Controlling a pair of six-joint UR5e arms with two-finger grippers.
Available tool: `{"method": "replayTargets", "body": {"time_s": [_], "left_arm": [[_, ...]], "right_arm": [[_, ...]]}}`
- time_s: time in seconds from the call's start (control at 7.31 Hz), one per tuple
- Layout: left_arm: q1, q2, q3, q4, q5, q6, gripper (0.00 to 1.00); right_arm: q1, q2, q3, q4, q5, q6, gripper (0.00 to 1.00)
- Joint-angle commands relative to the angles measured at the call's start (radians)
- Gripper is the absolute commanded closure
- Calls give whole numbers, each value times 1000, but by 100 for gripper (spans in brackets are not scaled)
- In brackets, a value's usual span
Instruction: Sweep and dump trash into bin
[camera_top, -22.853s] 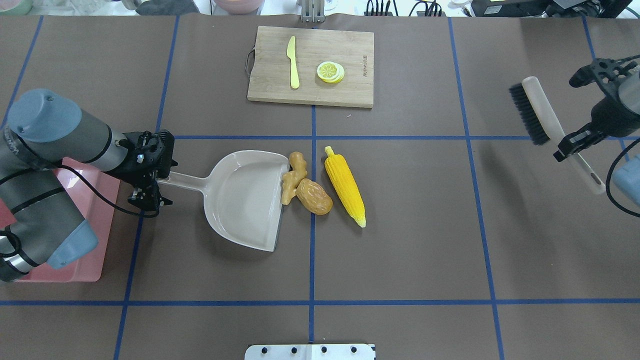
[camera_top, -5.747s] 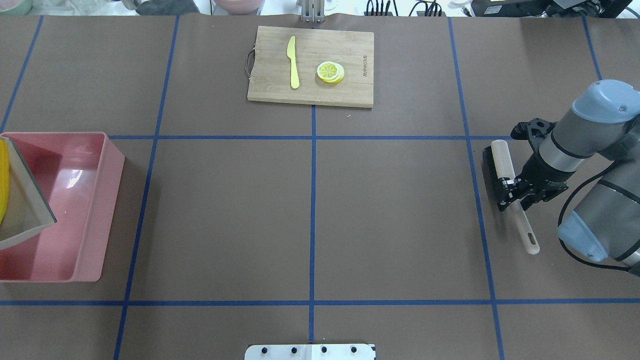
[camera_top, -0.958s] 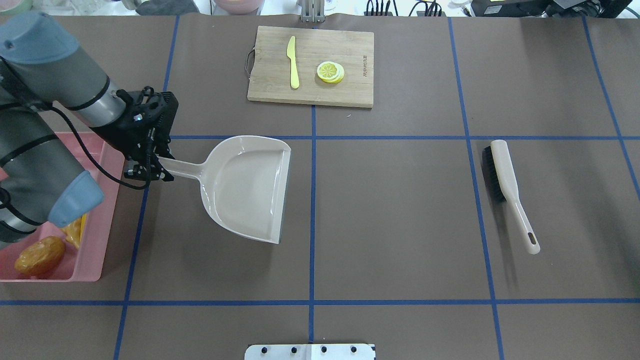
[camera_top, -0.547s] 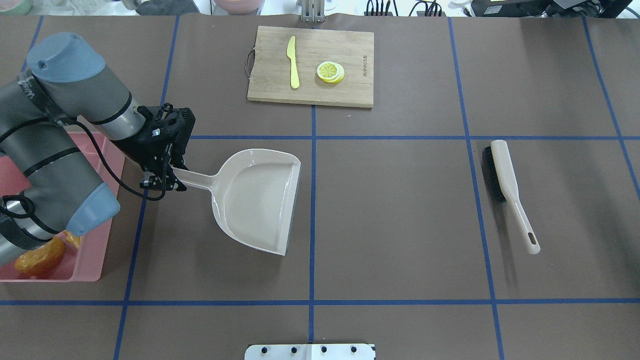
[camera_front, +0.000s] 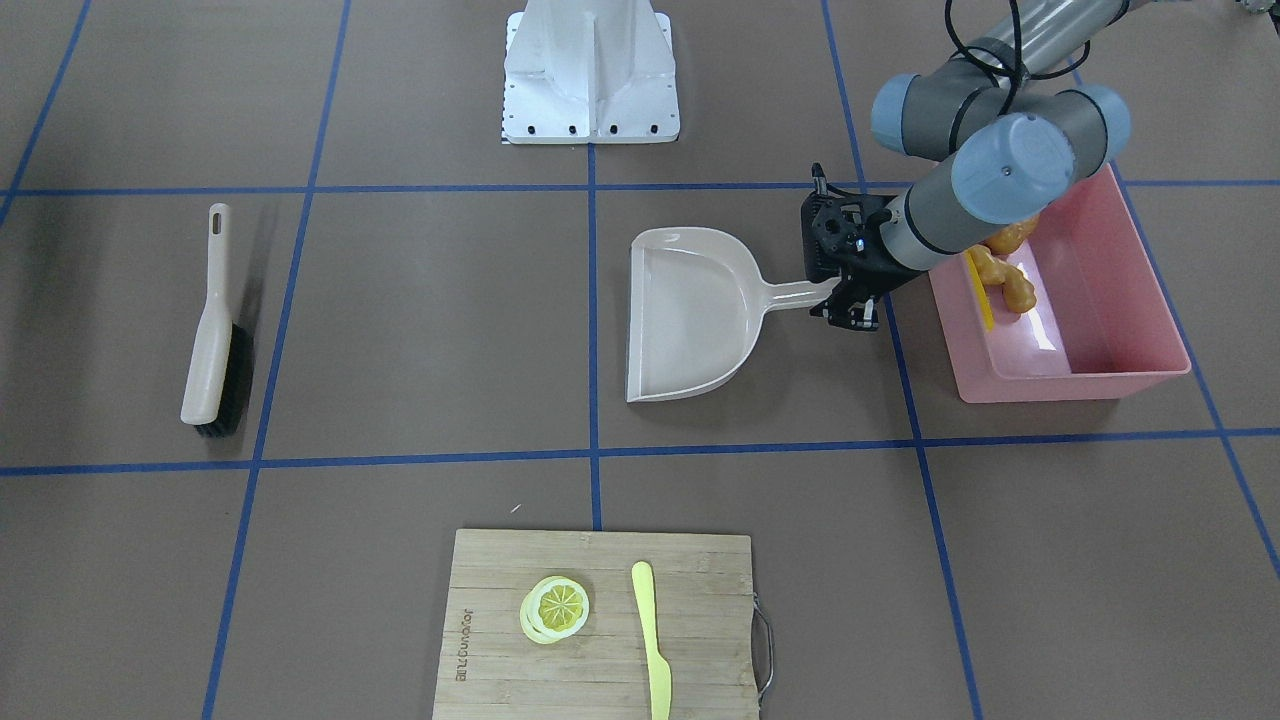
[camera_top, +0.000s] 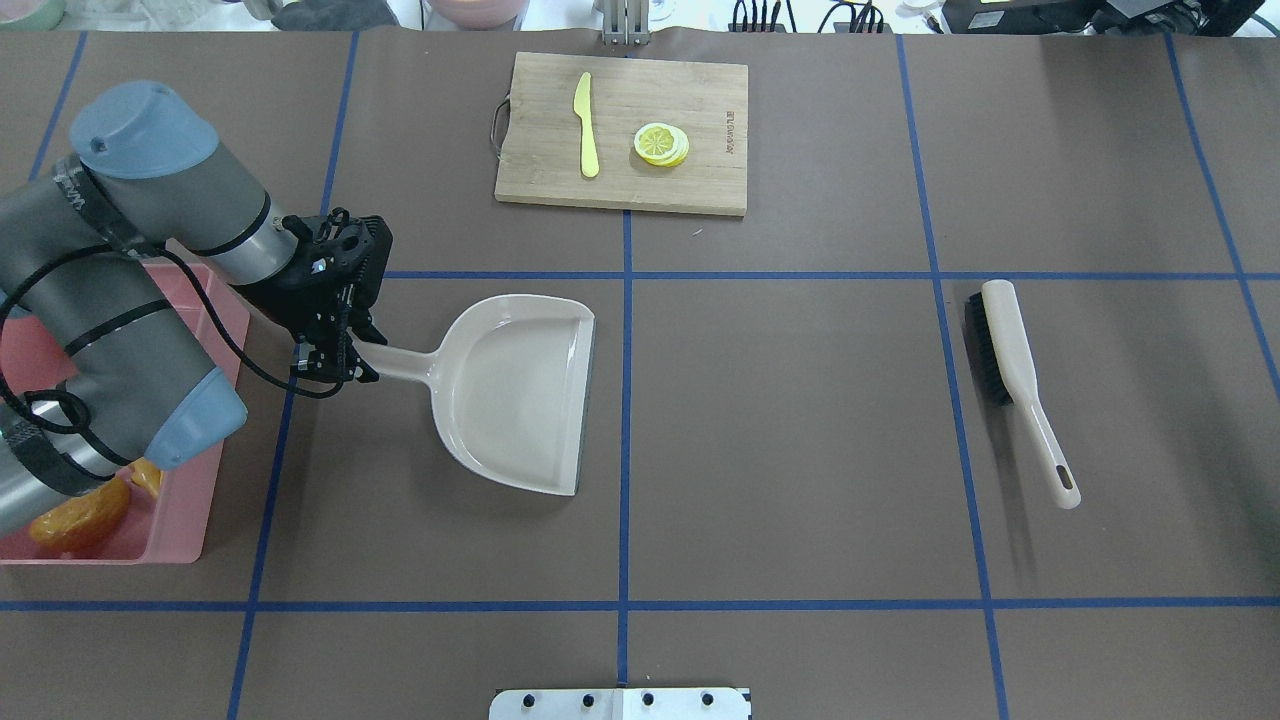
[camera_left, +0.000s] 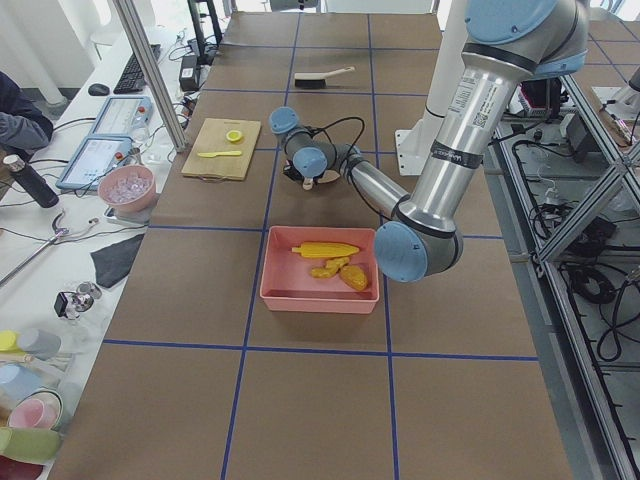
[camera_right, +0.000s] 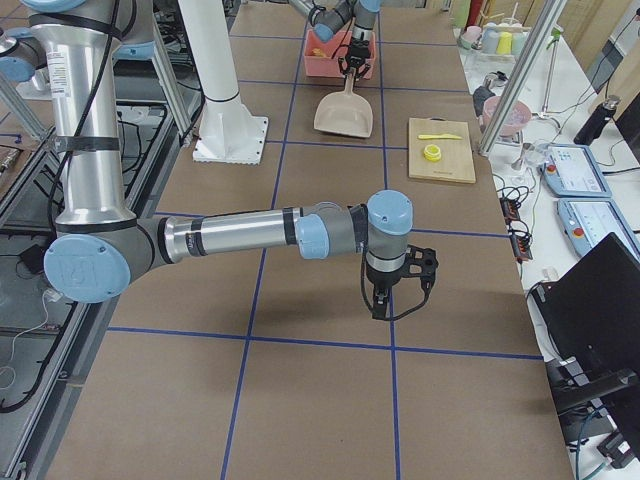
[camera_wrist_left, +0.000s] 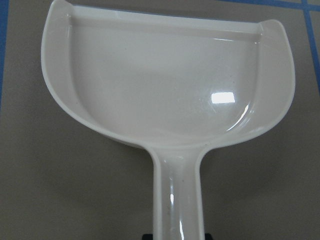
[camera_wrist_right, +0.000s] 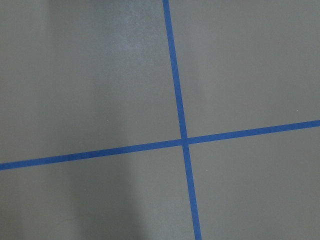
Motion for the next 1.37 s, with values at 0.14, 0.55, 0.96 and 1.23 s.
{"method": "replayTargets", "body": {"time_s": [0.14,0.55,0.96,1.23], "left_arm": [[2,-3,5,-35,-1,0,1],[-33,13,-50,-27,-3,-44,1],[-186,169,-130,-31,0,-146,1],[-302,297,-136,-35,0,-149,1]], "right_arm": [[0,2,2,0,2,-2,0],[0,0,10,0,2,-3,0],[0,0,10,0,6,-3,0],[0,0,10,0,9,-3,0]]}}
